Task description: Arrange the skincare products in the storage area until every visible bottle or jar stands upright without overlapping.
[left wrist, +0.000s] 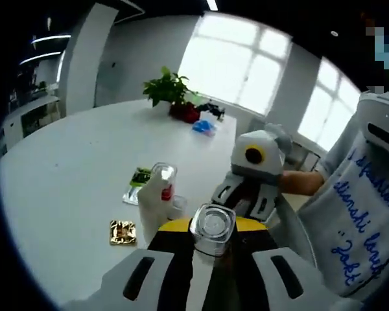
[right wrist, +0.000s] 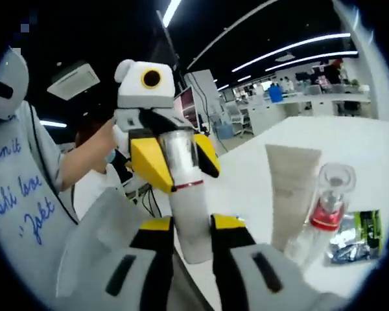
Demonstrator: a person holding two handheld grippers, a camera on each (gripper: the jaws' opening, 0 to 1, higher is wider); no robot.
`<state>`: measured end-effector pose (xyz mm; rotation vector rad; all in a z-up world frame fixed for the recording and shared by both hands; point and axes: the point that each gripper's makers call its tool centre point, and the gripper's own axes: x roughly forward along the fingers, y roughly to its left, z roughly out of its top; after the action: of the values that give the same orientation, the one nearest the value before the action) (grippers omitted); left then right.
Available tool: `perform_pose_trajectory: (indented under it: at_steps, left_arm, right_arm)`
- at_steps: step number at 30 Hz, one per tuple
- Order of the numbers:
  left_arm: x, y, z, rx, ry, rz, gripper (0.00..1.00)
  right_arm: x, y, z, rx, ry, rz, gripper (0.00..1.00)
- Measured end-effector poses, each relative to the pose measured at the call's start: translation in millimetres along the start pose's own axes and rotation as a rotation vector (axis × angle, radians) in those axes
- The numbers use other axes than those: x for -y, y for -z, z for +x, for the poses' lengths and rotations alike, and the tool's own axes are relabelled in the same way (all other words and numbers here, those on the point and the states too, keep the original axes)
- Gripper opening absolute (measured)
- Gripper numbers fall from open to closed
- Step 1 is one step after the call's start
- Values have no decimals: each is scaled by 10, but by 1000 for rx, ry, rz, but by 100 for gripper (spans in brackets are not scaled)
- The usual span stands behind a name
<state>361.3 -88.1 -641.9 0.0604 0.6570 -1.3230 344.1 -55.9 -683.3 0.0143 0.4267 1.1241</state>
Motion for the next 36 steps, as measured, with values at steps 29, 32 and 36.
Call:
perform_pose_trajectory:
  at_steps: [29,32,36]
  left_arm:
    - [-352,16,-72,154,-373,-221,18]
    - [-314,21,-77,137,-347,-197,18]
    - [-235,23,-80,113,-278,-131,17]
  right_arm:
    - [363,8,118,-161,322,-263,21]
    - [330,9,109,-141,272,-249,20]
    - [239,11,85,-117,162,-234,20]
